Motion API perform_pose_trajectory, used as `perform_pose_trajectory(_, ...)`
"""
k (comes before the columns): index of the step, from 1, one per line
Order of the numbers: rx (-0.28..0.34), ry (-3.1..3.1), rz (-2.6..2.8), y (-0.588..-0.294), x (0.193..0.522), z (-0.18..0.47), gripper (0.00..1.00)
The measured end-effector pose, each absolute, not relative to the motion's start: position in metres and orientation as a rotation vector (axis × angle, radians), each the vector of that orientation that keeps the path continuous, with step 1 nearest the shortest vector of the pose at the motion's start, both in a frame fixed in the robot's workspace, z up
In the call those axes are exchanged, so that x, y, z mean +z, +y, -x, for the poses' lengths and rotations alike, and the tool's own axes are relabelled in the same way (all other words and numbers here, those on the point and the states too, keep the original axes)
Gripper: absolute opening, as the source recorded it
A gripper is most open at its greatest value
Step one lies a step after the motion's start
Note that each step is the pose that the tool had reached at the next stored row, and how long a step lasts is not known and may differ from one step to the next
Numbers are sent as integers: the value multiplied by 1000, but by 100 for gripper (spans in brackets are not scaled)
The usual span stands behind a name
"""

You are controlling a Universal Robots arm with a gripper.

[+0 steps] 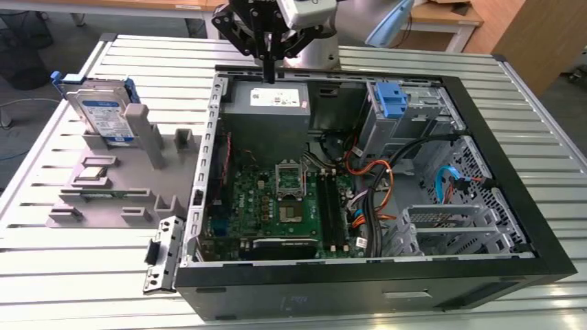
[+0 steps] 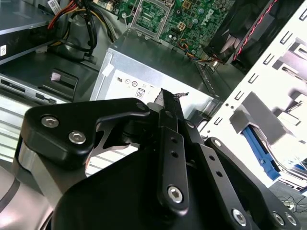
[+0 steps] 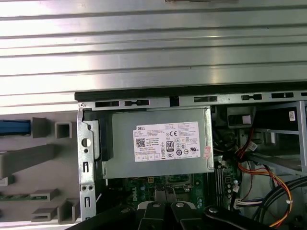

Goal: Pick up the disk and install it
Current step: 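Reach for the disk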

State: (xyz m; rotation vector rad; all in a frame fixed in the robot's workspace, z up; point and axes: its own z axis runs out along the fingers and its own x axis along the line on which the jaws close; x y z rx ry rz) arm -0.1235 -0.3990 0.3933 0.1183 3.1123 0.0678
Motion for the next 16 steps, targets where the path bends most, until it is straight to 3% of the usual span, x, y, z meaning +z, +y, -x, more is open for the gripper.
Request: perform_pose_trajectory(16, 68, 3103, -117, -399, 393, 149, 10)
